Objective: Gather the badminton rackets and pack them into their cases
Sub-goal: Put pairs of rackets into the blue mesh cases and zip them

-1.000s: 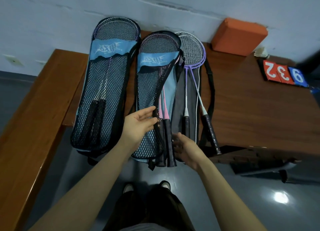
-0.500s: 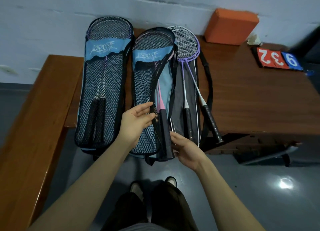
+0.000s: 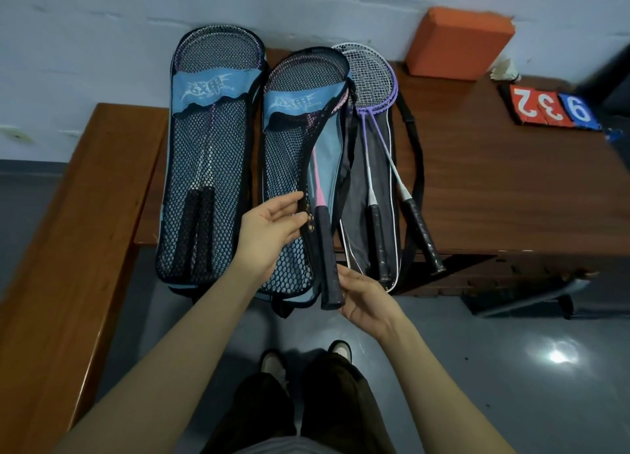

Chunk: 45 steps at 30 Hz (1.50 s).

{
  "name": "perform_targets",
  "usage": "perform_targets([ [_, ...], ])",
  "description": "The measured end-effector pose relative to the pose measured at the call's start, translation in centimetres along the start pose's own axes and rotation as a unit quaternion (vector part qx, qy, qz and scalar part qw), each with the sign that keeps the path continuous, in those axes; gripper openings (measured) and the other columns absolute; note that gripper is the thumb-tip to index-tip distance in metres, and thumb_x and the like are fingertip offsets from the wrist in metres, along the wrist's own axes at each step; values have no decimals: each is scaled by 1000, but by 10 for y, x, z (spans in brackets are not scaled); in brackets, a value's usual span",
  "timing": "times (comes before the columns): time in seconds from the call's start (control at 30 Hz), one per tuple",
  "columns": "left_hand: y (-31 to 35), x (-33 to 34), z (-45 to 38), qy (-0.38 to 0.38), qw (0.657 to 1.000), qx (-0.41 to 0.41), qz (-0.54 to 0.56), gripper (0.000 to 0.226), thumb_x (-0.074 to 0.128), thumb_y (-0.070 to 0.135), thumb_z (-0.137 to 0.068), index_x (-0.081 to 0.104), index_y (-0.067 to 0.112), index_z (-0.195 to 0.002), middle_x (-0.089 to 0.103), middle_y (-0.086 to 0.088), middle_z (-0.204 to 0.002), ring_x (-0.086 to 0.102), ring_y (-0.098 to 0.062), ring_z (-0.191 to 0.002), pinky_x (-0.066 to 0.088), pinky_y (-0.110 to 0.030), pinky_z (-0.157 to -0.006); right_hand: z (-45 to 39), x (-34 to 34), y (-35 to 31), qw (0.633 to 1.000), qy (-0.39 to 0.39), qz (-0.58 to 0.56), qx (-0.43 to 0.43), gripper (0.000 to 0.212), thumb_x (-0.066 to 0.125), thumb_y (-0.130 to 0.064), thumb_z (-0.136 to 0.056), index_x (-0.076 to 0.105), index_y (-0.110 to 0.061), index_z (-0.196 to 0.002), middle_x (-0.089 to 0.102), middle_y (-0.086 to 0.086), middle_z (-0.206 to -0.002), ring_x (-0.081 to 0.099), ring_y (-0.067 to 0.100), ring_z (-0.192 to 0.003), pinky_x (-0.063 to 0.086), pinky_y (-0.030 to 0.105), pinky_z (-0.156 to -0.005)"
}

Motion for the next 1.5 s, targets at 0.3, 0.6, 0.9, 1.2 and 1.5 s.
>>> perform_targets([
  [0.3, 8, 1, 8, 5, 993, 70, -93, 32, 65, -2, -81, 65, 11, -111, 66, 2, -78, 60, 1, -65, 49, -12, -64, 18, 25, -24, 996, -6, 39, -78, 30, 54, 7, -81, 47, -7, -107, 69, 7, -76, 67, 16, -63, 53, 27, -54],
  [0.6, 14, 37, 28, -103, 938, 153, -295, 36, 64, 21, -86, 57, 28, -120, 48, 9, -101, 49, 4, -76, 41, -9, -75, 43, 30, -55, 973, 4, 119, -199, 27, 50, 6, -87, 46, -17, -101, 64, 11, -83, 59, 19, -63, 47, 25, -50],
  [0.9, 6, 36, 58, -42, 960, 116, -253, 37, 71, 14, -79, 59, 32, -110, 50, -1, -107, 57, -22, -87, 50, -37, -91, 61, 33, -63, 981, -102, 65, -151, 42, 64, -39, -82, 62, -12, -113, 63, 9, -102, 62, 23, -95, 54, 41, -79],
  [1.2, 13, 46, 71, -12, 983, 58, -173, 41, 70, 11, -80, 61, 27, -117, 63, -19, -109, 64, -25, -95, 53, -32, -87, 82, 35, -79, 970, -152, 117, -146, 68, 84, -21, -61, 55, -14, -122, 67, 11, -103, 66, 20, -89, 54, 33, -75],
  [1.5, 17, 57, 88, 23, 989, 73, -125, 40, 65, -4, -80, 61, 10, -117, 64, -2, -94, 61, 10, -66, 46, -7, -61, 83, 16, -88, 945, -27, 229, -231, 34, 68, 3, -76, 65, -17, -104, 43, 6, -72, 45, 19, -66, 39, 27, -57],
])
Point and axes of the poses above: each hand's wrist, its own z-axis away from the middle knuckle, its own x-axis out of the palm, y = z × x, the point moved 6 cm from there along -z, towards the middle knuckle
